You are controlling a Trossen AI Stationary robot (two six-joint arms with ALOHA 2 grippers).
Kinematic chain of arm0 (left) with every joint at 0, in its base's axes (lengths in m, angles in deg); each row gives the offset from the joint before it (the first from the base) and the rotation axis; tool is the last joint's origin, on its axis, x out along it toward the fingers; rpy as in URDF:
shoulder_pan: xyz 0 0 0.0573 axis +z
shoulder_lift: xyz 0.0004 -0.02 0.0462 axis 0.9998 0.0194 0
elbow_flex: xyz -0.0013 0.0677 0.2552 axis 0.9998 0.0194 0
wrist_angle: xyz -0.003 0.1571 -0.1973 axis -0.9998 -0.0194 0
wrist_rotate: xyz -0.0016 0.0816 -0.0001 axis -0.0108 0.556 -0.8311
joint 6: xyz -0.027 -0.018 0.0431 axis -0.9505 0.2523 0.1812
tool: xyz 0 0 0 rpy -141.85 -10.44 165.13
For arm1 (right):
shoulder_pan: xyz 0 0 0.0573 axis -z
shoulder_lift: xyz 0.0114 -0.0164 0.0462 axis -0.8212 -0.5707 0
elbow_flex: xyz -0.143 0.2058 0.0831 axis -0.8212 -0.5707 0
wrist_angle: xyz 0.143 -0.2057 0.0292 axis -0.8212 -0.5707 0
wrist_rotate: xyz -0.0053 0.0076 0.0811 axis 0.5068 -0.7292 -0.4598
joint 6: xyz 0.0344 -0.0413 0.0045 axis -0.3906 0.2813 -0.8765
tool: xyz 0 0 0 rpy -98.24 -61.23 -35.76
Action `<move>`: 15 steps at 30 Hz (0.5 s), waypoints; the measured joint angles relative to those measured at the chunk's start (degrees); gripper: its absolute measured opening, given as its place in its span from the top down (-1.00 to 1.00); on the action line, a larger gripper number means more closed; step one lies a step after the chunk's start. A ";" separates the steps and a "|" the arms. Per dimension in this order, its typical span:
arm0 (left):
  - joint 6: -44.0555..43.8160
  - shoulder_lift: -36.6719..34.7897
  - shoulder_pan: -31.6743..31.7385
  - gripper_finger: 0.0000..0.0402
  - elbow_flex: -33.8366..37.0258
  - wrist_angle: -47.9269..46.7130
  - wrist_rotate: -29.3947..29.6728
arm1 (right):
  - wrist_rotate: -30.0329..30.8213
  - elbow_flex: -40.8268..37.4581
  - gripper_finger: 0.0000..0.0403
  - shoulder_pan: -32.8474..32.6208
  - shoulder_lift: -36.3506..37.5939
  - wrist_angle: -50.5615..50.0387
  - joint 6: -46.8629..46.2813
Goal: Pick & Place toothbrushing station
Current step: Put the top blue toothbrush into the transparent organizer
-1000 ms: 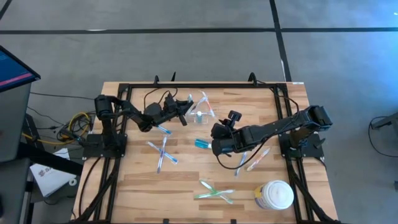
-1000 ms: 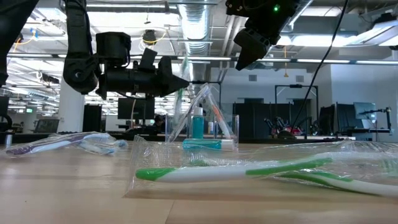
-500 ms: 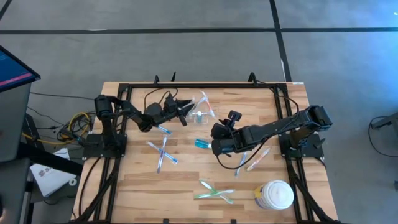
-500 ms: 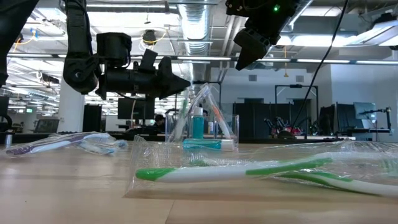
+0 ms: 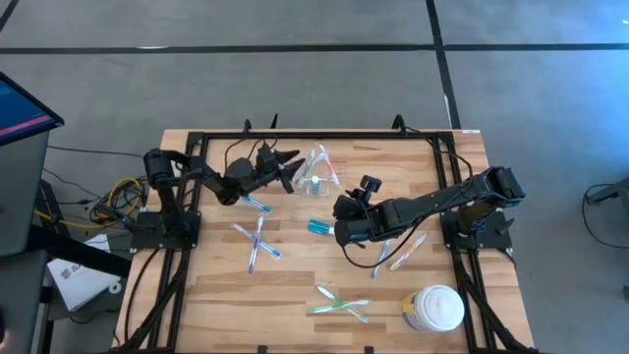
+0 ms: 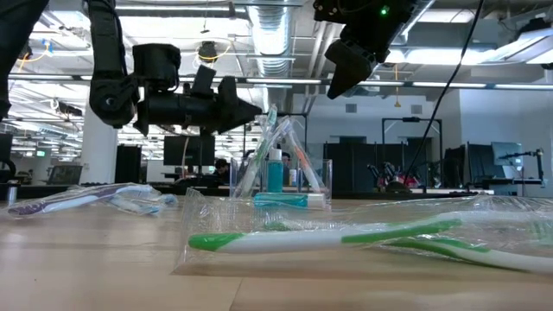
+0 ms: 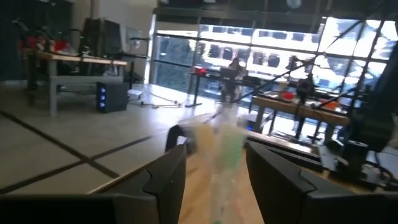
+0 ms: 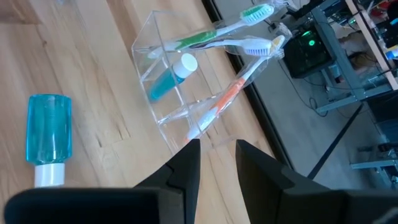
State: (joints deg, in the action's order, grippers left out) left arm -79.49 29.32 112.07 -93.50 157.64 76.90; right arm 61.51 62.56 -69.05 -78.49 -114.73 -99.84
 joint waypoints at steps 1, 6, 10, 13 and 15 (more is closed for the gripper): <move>0.01 -0.61 0.00 0.19 0.28 -0.25 -1.00 | 0.00 0.00 0.54 0.00 0.00 -0.11 -0.34; -0.11 -5.29 0.00 0.19 3.42 -3.12 -3.41 | -0.21 0.00 0.54 -0.07 0.00 -0.29 -0.76; -0.26 -11.12 -0.39 0.19 7.24 -8.60 -3.38 | -0.42 0.00 0.54 0.02 0.00 -0.27 -0.78; -0.32 -15.35 -0.69 0.19 9.98 -13.09 -3.39 | -0.42 0.00 0.54 0.07 0.00 -0.22 -0.78; 0.56 -18.23 -0.76 0.19 11.73 -15.87 -3.42 | -0.42 0.00 0.54 0.07 0.00 -0.13 -0.78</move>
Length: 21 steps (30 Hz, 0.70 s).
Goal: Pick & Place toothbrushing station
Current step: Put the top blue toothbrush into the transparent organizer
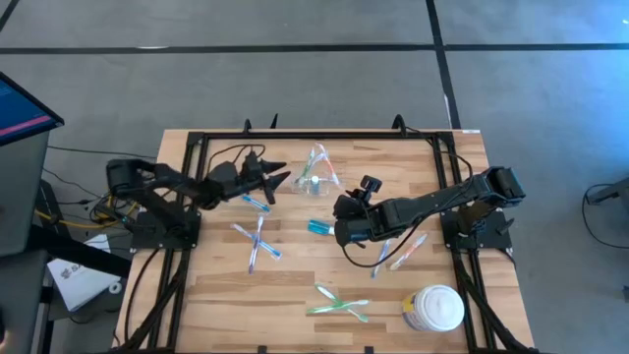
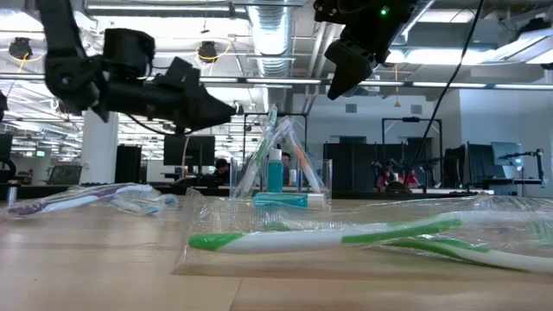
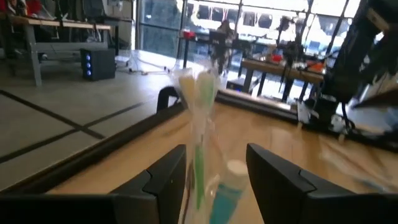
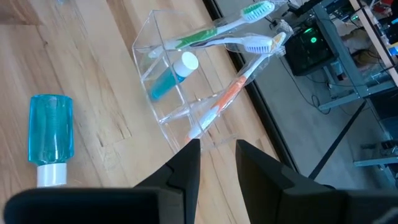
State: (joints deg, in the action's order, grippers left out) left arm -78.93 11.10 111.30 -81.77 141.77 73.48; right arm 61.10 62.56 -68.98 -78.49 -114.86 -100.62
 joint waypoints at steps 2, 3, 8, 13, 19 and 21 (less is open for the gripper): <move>1.10 -3.05 0.00 0.19 1.91 -3.18 -0.91 | 0.00 0.00 0.54 0.00 0.00 0.14 0.00; 1.56 -4.48 0.00 0.19 2.56 -5.22 -1.04 | 0.00 0.00 0.54 0.00 0.00 0.19 0.00; 1.82 -12.34 0.15 0.19 5.92 -15.74 -0.31 | -1.01 0.00 0.54 0.04 0.00 0.47 0.00; 2.07 -18.55 0.16 0.19 6.44 -29.67 2.18 | -1.05 0.00 0.54 0.04 0.00 0.58 0.00; 0.28 -23.37 1.12 0.19 6.35 -40.93 3.75 | -1.03 0.00 0.54 0.09 0.00 0.70 0.01; -1.03 -24.18 2.37 0.19 5.54 -45.31 3.78 | -1.03 0.00 0.54 0.32 0.00 0.82 0.02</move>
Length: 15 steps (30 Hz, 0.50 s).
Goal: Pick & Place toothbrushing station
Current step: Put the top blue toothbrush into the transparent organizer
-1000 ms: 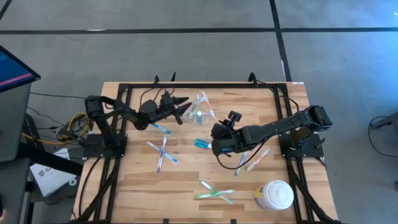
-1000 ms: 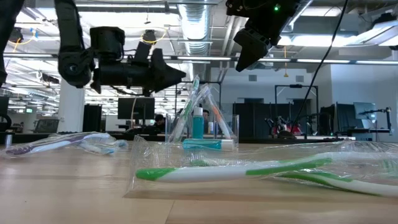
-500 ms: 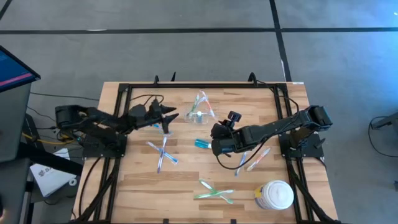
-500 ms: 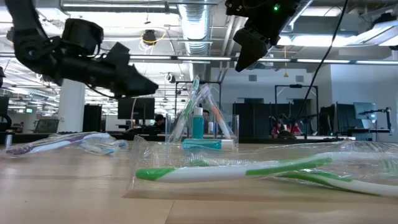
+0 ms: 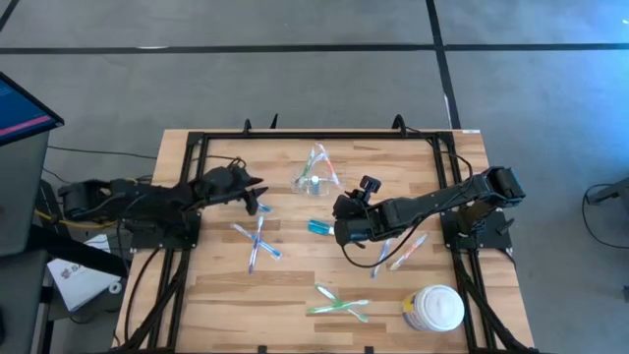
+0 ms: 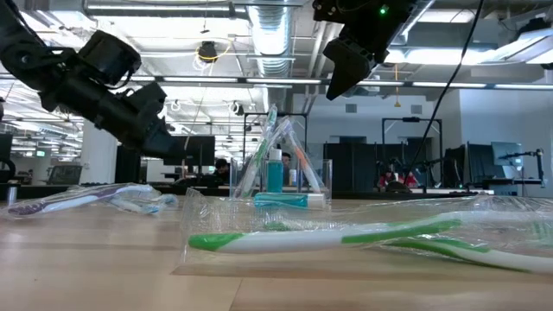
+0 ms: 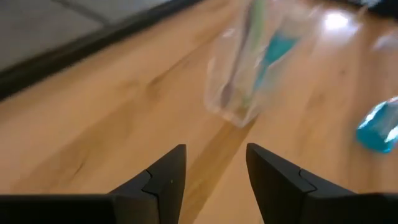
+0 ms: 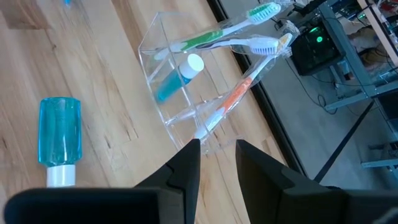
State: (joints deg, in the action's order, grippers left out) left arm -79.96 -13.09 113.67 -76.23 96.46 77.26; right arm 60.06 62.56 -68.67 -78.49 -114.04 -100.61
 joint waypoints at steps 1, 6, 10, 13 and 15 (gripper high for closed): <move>-0.24 -0.31 0.67 0.19 -0.84 -3.26 0.00 | -0.02 0.00 0.54 0.13 0.00 0.00 -0.01; 0.08 -0.42 2.87 0.19 -6.86 -18.20 -0.07 | -0.02 0.00 0.54 0.52 0.00 0.13 -0.02; 2.10 -0.42 3.05 0.19 -11.79 -26.05 -1.93 | -0.02 0.00 0.54 0.52 0.00 0.10 0.00; 4.80 -0.42 3.05 0.19 -15.69 -35.85 -2.17 | -0.02 0.00 0.54 0.52 0.00 0.03 0.01; 6.58 -0.42 3.05 0.19 -17.92 -41.58 -2.10 | -0.04 0.00 0.54 0.52 0.00 0.02 0.01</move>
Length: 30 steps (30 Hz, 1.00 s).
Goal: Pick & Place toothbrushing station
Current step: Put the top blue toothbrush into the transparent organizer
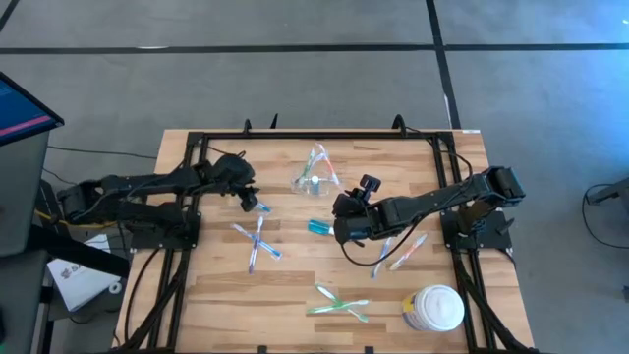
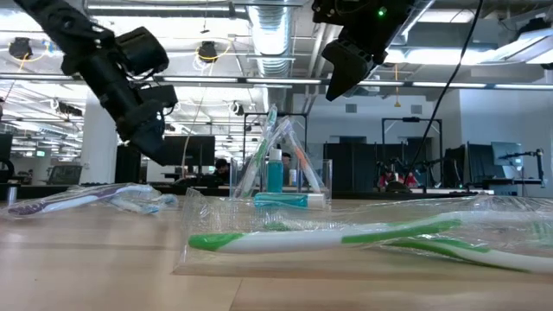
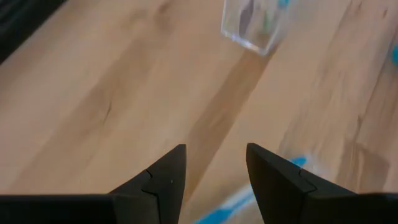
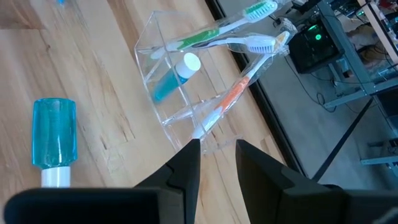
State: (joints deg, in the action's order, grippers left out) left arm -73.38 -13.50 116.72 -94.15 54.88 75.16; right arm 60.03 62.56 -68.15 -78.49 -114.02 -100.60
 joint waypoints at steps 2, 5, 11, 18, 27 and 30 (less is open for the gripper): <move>1.06 0.00 0.00 0.19 -1.80 -4.50 0.01 | 0.02 0.00 0.54 0.00 0.00 0.00 0.00; 1.38 0.00 0.00 0.19 -3.59 -8.16 -0.05 | 0.00 0.00 0.54 0.00 0.00 0.00 0.00; 3.79 0.62 0.00 0.19 -4.99 -13.15 1.54 | 0.00 0.00 0.54 -0.04 0.00 0.13 0.00; 5.46 6.87 0.11 0.19 -7.17 -17.10 2.09 | 0.01 0.00 0.54 0.03 0.00 0.46 0.02; 11.74 15.92 0.11 0.19 -11.80 -23.39 2.90 | -0.16 0.00 0.54 0.35 0.00 0.58 0.13; 14.25 17.92 0.00 0.19 -13.34 -27.41 3.45 | -0.27 0.00 0.54 0.37 0.00 0.58 0.13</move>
State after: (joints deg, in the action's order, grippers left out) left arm -59.13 4.41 116.72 -107.49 27.48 78.61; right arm 59.76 62.56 -67.78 -78.49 -113.43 -100.47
